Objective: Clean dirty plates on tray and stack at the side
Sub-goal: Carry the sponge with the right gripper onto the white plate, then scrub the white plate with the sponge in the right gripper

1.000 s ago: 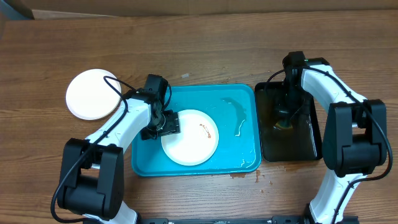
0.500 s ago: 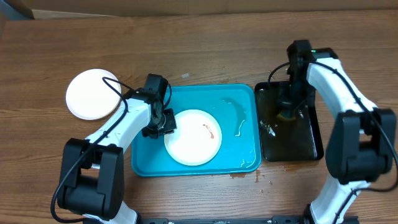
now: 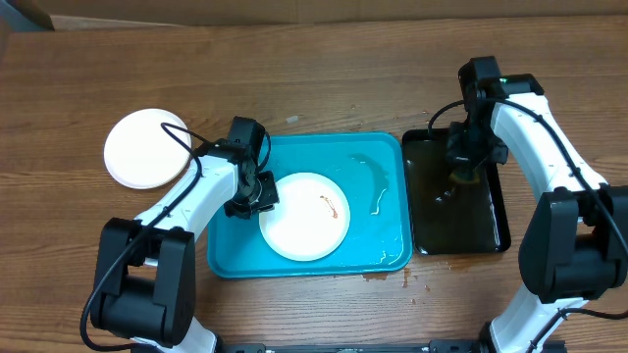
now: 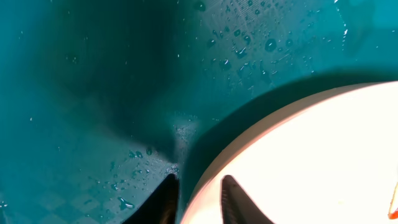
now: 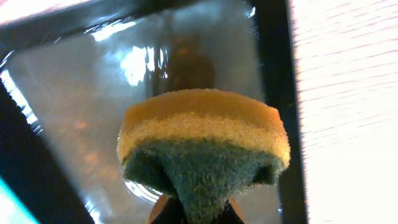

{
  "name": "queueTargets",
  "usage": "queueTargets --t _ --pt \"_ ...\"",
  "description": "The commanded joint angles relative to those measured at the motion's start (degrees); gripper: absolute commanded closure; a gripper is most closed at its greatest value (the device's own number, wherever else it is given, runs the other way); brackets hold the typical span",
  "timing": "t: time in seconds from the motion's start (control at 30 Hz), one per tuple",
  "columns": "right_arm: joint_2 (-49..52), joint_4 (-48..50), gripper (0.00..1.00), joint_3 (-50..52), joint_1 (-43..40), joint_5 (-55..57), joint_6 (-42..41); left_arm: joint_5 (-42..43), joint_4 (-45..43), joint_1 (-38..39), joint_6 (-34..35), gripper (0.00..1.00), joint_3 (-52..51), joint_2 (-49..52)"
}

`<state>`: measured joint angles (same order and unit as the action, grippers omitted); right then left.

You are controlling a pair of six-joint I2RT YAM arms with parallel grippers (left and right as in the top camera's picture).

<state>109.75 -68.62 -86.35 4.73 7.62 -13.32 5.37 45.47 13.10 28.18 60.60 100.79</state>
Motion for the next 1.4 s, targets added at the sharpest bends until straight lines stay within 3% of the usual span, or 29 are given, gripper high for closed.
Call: queueTargets --t 0.0,0.23,0.47,0.67,1.03,1.37 --pt "-1.1 0.5 0.96 -1.4 1.6 -7.6 3.4 0.5 -0.6 0.1 0.6 0.8 -0.5 0.2" --pt "-1.1 3.7 0.96 -4.4 12.6 -14.1 7.6 0.6 -1.1 0.1 0.6 0.89 -0.5 0.2" --pt "-0.7 9.2 0.96 -4.7 28.2 -3.1 7.7 0.6 -1.4 0.1 0.5 0.89 -0.5 0.2" --pt "2.4 12.3 0.96 -3.8 36.1 6.6 8.9 0.6 -1.3 0.1 0.5 0.89 -0.5 0.2" --pt "11.4 14.9 0.96 -3.3 38.2 10.4 8.9 0.6 -0.9 0.1 0.5 0.91 -0.5 0.2" --pt "13.9 15.2 0.96 -3.3 38.2 -1.8 8.9 0.6 -0.7 0.1 0.5 0.95 -0.5 0.2"
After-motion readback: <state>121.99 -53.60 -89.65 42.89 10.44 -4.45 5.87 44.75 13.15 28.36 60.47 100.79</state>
